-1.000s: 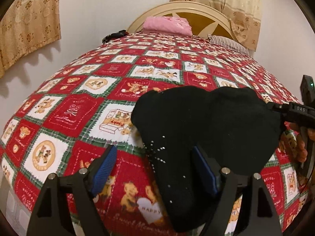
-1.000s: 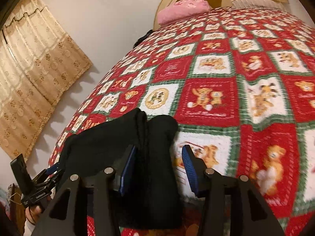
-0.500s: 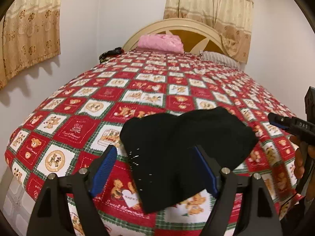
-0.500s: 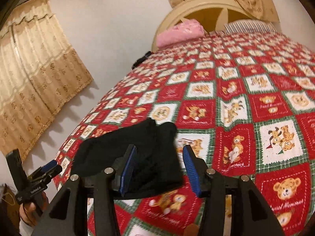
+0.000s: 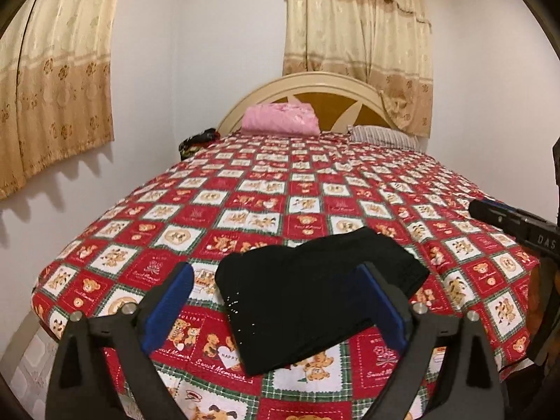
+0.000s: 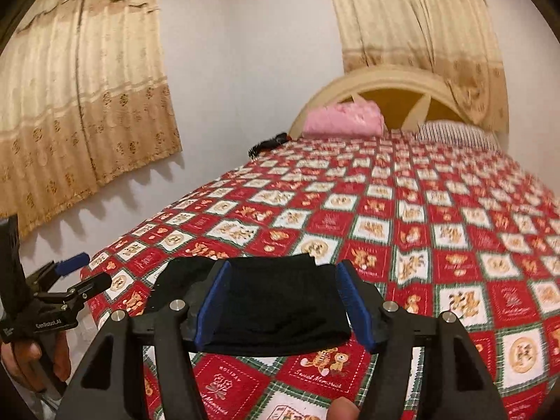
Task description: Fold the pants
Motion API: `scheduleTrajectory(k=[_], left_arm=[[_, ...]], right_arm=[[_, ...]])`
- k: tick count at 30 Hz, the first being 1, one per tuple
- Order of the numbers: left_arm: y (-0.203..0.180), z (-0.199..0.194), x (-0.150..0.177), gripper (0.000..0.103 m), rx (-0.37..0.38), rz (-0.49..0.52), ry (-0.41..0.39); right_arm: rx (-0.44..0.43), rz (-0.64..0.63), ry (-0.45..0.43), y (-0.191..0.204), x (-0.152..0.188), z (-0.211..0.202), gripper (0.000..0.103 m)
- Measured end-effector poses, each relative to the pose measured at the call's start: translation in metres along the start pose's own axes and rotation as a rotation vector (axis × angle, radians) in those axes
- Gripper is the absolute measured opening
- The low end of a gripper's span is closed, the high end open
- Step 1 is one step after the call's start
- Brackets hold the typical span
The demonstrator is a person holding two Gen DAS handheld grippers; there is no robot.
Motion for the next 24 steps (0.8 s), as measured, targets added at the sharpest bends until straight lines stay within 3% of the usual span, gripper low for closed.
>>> scheduleTrajectory(k=[9, 24], left_arm=[[-0.012, -0.015, 0.001, 0.098, 0.014, 0.015, -0.017], [-0.025, -0.017, 0.003, 0.098, 0.019, 0.028, -0.014]], right_arm=[[-0.003, -0.052, -0.011, 0.023, 0.008, -0.024, 0.064], [0.001, -0.055, -0.016, 0.025, 0.015, -0.036, 0.069]])
Point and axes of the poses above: each gripper's, at about its wrist camera, not at the fingertips, and z roughly the way its jaws point, y to its left, x to its underside, the point moved 7 cm from there along z, roughly the way its jaws point, and after that the axes turned 7 degrees about x, right-handed, at the moved point
